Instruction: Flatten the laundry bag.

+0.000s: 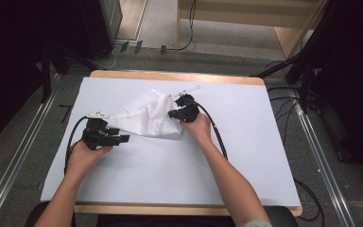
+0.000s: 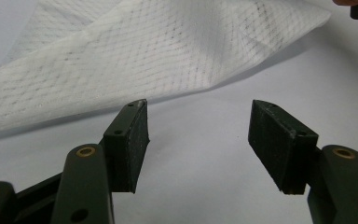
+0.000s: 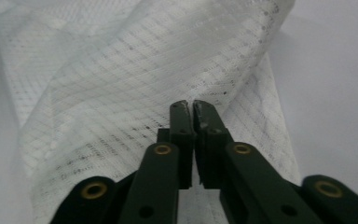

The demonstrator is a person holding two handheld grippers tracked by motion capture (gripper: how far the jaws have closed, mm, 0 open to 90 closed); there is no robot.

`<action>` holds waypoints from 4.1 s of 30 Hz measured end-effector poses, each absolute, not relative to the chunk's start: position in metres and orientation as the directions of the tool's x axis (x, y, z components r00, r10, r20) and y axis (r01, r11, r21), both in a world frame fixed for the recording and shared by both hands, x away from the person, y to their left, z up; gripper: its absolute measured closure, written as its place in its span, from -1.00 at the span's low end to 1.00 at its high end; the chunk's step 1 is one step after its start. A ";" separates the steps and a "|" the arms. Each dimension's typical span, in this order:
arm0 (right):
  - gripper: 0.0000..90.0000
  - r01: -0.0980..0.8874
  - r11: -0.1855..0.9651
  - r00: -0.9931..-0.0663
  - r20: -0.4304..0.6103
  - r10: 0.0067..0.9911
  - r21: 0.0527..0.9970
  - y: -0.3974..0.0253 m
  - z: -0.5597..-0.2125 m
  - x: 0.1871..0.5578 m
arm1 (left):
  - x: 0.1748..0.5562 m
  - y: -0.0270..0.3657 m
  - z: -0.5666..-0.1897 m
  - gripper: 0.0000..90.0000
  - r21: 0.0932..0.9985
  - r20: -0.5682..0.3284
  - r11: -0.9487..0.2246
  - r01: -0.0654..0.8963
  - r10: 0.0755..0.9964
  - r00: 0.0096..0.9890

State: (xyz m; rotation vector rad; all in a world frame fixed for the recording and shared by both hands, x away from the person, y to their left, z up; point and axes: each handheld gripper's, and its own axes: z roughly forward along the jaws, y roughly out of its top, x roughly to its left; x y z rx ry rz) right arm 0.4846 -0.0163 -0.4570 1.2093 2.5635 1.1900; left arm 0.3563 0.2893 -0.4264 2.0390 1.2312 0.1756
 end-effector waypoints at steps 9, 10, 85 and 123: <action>1.00 0.536 0.390 -0.748 0.207 0.631 0.749 -0.021 -0.427 0.461 | 0.356 0.296 -0.424 -0.13 0.652 -0.253 -0.251 0.716 0.818 0.517; 1.00 0.536 0.390 -0.748 0.207 0.631 0.749 -0.021 -0.427 0.461 | 0.356 0.297 -0.424 -0.13 0.652 -0.251 -0.247 0.716 0.821 0.512; 0.68 0.426 0.441 -0.867 0.216 0.450 0.790 -0.042 -0.434 0.321 | 0.379 0.304 -0.412 -0.04 0.674 -0.249 -0.228 0.703 0.826 0.506; 0.34 0.517 0.437 -0.770 0.176 0.614 0.736 0.008 -0.450 0.450 | 0.382 0.328 -0.426 -0.05 0.655 -0.243 -0.203 0.728 0.855 0.458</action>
